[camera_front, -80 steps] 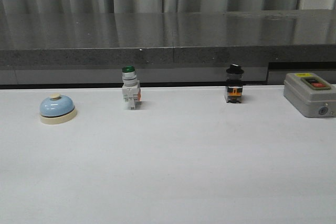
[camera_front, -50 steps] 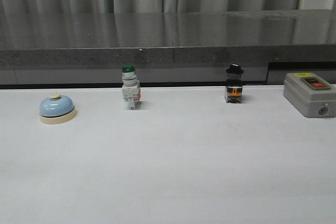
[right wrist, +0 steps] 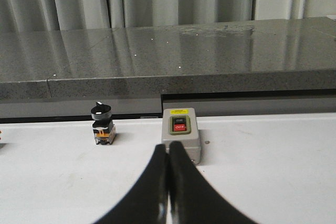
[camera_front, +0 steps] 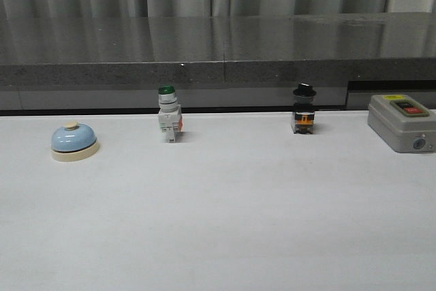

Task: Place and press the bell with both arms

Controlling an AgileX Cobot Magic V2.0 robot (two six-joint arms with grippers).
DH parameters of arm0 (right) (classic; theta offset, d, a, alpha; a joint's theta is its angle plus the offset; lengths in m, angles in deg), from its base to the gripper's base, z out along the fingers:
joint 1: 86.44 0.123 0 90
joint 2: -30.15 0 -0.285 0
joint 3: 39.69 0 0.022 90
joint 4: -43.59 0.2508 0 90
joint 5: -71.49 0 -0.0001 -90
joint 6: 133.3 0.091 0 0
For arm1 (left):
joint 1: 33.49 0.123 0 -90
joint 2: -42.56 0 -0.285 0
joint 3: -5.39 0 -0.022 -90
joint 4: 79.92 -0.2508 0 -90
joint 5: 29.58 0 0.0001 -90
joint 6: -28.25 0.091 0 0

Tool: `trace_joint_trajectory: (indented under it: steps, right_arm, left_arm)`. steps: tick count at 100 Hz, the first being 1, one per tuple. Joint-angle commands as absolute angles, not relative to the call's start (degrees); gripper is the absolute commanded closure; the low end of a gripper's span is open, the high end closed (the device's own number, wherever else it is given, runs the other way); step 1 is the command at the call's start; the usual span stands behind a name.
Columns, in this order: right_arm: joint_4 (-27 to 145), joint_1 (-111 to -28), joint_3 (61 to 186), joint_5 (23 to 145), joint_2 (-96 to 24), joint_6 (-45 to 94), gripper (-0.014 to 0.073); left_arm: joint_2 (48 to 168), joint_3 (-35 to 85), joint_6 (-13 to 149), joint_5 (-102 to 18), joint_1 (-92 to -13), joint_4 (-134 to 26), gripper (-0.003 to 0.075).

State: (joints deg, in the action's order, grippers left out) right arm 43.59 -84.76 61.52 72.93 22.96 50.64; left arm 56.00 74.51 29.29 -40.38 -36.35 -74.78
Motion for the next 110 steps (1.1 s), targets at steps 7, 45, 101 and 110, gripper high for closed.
trace_joint_trajectory:
  steps: [7,45,101,110]
  right_arm:
    - [42.96,-85.02,62.42,68.23,24.05,50.32,0.0654]
    - [42.96,-85.02,62.42,68.23,24.05,50.32,0.0654]
    - [42.96,-85.02,62.42,68.23,24.05,50.32,0.0654]
    - [42.96,-85.02,62.42,68.23,24.05,50.32,0.0654]
  left_arm:
    - [64.29,67.11,28.83,-39.22,-36.33,-74.04,0.0741]
    - [90.51,51.01,32.34,-42.56,-36.33,-74.14,0.0551]
    - [128.39,21.79,32.34,-59.91,-39.17,-70.96,0.0084]
    - [134.85,16.44,32.34,-63.6,-40.54,-70.96,0.0084]
